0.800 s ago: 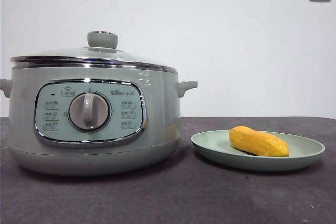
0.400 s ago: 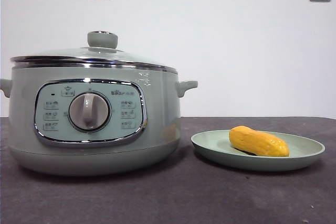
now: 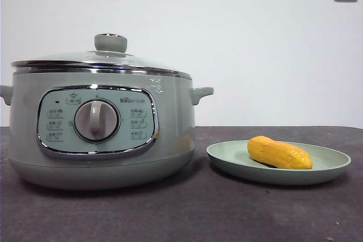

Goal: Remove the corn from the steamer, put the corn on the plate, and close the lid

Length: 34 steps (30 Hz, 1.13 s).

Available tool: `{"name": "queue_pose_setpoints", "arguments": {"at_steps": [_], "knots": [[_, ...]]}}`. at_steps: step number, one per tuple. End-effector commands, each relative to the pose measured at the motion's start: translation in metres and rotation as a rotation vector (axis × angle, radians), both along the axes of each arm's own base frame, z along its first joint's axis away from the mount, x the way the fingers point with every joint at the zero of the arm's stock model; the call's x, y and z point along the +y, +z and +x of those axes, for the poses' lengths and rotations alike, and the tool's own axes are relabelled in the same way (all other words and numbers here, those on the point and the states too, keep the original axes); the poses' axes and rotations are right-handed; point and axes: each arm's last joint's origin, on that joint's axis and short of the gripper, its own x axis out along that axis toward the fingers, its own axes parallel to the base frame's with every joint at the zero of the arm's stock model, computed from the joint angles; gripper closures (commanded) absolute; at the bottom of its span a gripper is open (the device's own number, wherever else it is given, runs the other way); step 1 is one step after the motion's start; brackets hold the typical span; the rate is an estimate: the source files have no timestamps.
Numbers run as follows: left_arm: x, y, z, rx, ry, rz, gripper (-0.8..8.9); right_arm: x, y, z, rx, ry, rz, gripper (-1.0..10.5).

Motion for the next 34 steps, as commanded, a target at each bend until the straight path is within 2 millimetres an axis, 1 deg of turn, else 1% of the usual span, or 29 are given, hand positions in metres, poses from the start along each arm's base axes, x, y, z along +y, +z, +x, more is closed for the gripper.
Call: {"name": "queue_pose_setpoints", "arguments": {"at_steps": [1, 6, 11, 14, 17, 23, 28, 31, 34], "knots": [[0.000, -0.004, 0.000, 0.010, 0.001, -0.003, 8.17, 0.000, -0.002, 0.001, 0.005, -0.005, 0.005, 9.4], [0.000, -0.004, 0.000, 0.010, 0.001, -0.003, 8.17, 0.000, -0.002, 0.001, 0.001, -0.003, -0.005, 9.4], [0.000, -0.004, 0.000, 0.010, 0.001, -0.003, 8.17, -0.005, -0.002, -0.002, -0.066, -0.047, -0.136, 9.4], [0.000, -0.004, 0.000, 0.010, 0.001, -0.003, 8.17, -0.010, -0.009, -0.003, -0.131, -0.070, -0.153, 9.4], [0.000, -0.004, 0.000, 0.010, 0.001, -0.003, 8.17, -0.017, -0.023, -0.004, -0.200, -0.120, -0.120, 9.5], [0.000, -0.004, 0.000, 0.010, 0.001, -0.003, 8.17, -0.024, -0.064, -0.003, -0.283, -0.118, -0.072, 9.4], [0.000, -0.004, 0.000, 0.010, 0.001, -0.003, 8.17, -0.027, -0.097, 0.001, -0.269, -0.130, -0.065, 9.5], [0.000, -0.004, 0.000, 0.010, 0.001, -0.003, 8.17, -0.027, -0.110, 0.002, -0.248, -0.135, -0.070, 9.5], [0.000, -0.004, 0.000, 0.010, 0.001, -0.003, 8.17, -0.027, -0.119, 0.002, -0.233, -0.135, -0.071, 9.4]]}}
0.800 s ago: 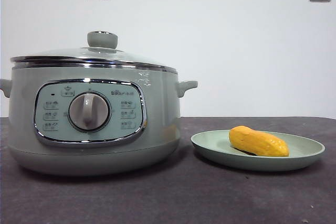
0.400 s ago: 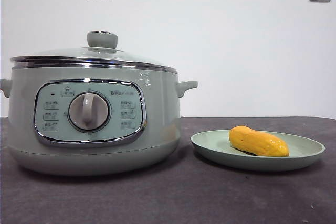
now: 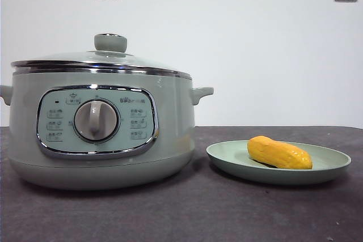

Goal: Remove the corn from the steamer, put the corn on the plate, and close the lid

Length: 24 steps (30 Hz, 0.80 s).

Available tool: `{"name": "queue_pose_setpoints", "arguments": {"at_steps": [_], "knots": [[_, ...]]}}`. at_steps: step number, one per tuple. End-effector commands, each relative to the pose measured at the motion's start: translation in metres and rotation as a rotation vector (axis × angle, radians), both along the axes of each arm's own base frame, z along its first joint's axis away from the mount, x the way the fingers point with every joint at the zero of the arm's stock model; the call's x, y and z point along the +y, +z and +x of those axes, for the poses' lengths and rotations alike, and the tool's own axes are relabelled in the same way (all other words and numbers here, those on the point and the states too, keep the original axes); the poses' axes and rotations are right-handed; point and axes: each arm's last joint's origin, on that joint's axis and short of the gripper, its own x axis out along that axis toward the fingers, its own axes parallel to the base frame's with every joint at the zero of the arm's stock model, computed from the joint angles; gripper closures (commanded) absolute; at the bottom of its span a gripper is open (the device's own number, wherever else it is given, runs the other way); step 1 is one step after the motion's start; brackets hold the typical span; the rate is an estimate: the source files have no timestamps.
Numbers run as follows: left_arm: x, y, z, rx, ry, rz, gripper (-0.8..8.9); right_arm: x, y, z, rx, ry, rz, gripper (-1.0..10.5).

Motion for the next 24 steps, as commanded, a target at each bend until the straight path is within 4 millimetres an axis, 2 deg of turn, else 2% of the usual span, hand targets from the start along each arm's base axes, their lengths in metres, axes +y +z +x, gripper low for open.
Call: {"name": "queue_pose_setpoints", "arguments": {"at_steps": [1, 15, 24], "knots": [[0.000, -0.004, 0.000, 0.010, 0.001, -0.003, 8.17, 0.000, -0.006, 0.001, -0.003, -0.004, 0.007, 9.4], [0.000, -0.004, 0.000, 0.010, 0.001, -0.003, 8.17, 0.000, -0.021, 0.001, 0.025, -0.011, 0.048, 9.4], [0.000, -0.004, 0.000, 0.010, 0.001, -0.003, 8.17, 0.000, -0.021, 0.001, 0.033, -0.012, 0.062, 9.4]]}}
